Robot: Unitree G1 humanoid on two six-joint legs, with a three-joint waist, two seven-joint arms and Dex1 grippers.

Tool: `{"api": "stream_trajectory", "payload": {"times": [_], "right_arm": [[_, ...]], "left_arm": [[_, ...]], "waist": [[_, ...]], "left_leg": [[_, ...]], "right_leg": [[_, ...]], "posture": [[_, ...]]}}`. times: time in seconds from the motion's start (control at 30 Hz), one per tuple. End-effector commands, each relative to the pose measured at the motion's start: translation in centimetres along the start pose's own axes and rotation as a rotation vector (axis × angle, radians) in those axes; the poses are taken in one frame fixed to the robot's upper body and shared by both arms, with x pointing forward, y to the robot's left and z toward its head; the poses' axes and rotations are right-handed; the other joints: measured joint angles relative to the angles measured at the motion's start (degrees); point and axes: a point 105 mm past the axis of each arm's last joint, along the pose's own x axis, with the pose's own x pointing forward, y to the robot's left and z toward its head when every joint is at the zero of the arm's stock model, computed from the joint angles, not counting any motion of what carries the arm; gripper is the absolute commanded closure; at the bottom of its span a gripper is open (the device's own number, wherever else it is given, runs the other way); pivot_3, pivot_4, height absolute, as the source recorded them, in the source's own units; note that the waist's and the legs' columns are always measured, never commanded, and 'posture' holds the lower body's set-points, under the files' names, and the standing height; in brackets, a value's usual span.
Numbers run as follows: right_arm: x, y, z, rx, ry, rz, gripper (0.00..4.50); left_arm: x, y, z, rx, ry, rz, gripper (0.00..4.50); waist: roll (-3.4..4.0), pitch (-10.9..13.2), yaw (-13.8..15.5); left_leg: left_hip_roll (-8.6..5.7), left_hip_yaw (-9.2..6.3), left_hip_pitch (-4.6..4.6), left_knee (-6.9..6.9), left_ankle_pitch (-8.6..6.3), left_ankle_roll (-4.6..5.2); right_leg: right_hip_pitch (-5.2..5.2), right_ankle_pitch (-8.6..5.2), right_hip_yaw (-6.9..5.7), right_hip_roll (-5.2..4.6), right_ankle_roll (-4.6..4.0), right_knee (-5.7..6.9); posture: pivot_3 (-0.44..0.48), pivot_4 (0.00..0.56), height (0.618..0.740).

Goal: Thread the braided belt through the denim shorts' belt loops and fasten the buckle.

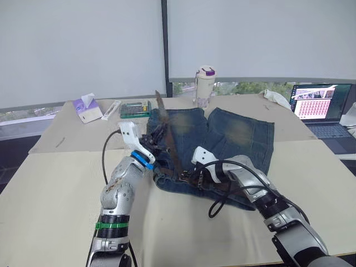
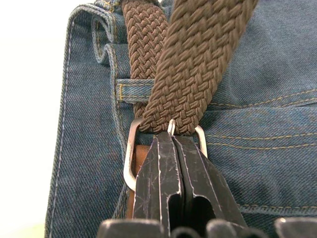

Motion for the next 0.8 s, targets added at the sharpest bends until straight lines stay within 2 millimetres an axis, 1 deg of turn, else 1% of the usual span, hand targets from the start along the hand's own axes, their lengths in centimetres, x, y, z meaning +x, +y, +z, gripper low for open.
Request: {"api": "stream_trajectory", "payload": {"times": [0.03,0.13,0.2,0.27,0.33,0.4,0.53,0.67,0.8], "right_arm": [[1.9,4.2,-9.4,0.158,0.324,0.077,4.49],[2.1,4.4,-9.4,0.165,0.32,0.072,4.49],[2.2,4.7,-9.5,0.171,0.319,0.074,4.49],[2.3,4.8,-9.5,0.175,0.319,0.074,4.49],[2.4,5.1,-9.6,0.192,0.315,0.066,4.49],[2.4,5.3,-9.8,0.207,0.313,0.063,4.49],[2.4,5.8,-9.9,0.207,0.314,0.066,4.49],[2.4,6.0,-10.0,0.218,0.314,0.066,4.49],[2.3,6.2,-10.1,0.224,0.317,0.063,4.49]], "left_arm": [[0.1,-3.7,2.3,-0.051,-0.054,-0.192,4.5],[-0.5,-5.1,1.4,-0.158,0.003,-0.275,4.5],[-0.9,-6.2,1.2,-0.23,0.021,-0.335,4.5],[-1.2,-6.8,1.1,-0.27,0.038,-0.365,4.5],[-1.8,-8.5,-0.1,-0.333,0.112,-0.455,4.5],[-2.4,-10.5,-0.7,-0.389,0.161,-0.56,4.5],[-2.7,-12.8,-0.7,-0.434,0.191,-0.682,4.5],[-3.3,-15.3,-1.3,-0.483,0.252,-0.812,4.5],[-3.5,-16.2,-1.4,-0.506,0.275,-0.867,4.5]], "waist": [[-0.06,-0.1,-0.1],[-0.12,-0.3,-0.3],[-0.12,-0.3,-0.4],[-0.12,-0.4,-0.3],[-0.1,-0.4,-0.3],[-0.06,-0.5,-0.4],[-0.04,-0.5,-0.3],[-0.01,-0.5,-0.2],[0.03,-0.5,-0.1]], "left_leg": [[0.0,0.0,0.03,0.0,0.0,0.0],[0.03,0.01,0.1,0.0,-0.03,-0.02],[0.05,0.01,0.17,0.0,-0.06,-0.04],[0.07,0.01,0.22,0.0,-0.08,-0.05],[0.07,0.01,0.22,0.0,-0.08,-0.05],[0.07,0.01,0.22,0.0,-0.12,-0.05],[0.07,0.01,0.24,0.0,-0.14,-0.06],[0.06,0.01,0.23,-0.01,-0.18,-0.07],[0.05,0.01,0.2,-0.01,-0.18,-0.08]], "right_leg": [[0.02,-0.01,0.0,0.01,0.01,0.0],[0.05,-0.13,0.0,0.09,0.03,0.03],[0.08,-0.23,0.0,0.11,-0.04,0.07],[0.12,-0.29,0.0,0.11,-0.06,0.09],[0.11,-0.31,0.0,0.12,-0.04,0.09],[0.12,-0.35,0.01,0.13,-0.09,0.09],[0.13,-0.45,0.01,0.14,0.02,0.1],[0.13,-0.53,0.01,0.13,0.04,0.08],[0.13,-0.57,0.0,0.12,0.07,0.07]], "posture": [[0.0,0.15,0.74],[0.0,0.15,0.74],[0.0,0.15,0.74],[0.0,0.15,0.74],[0.0,0.15,0.74],[0.0,0.15,0.74],[0.0,0.15,0.74],[0.0,0.15,0.74],[0.0,0.15,0.74]]}}
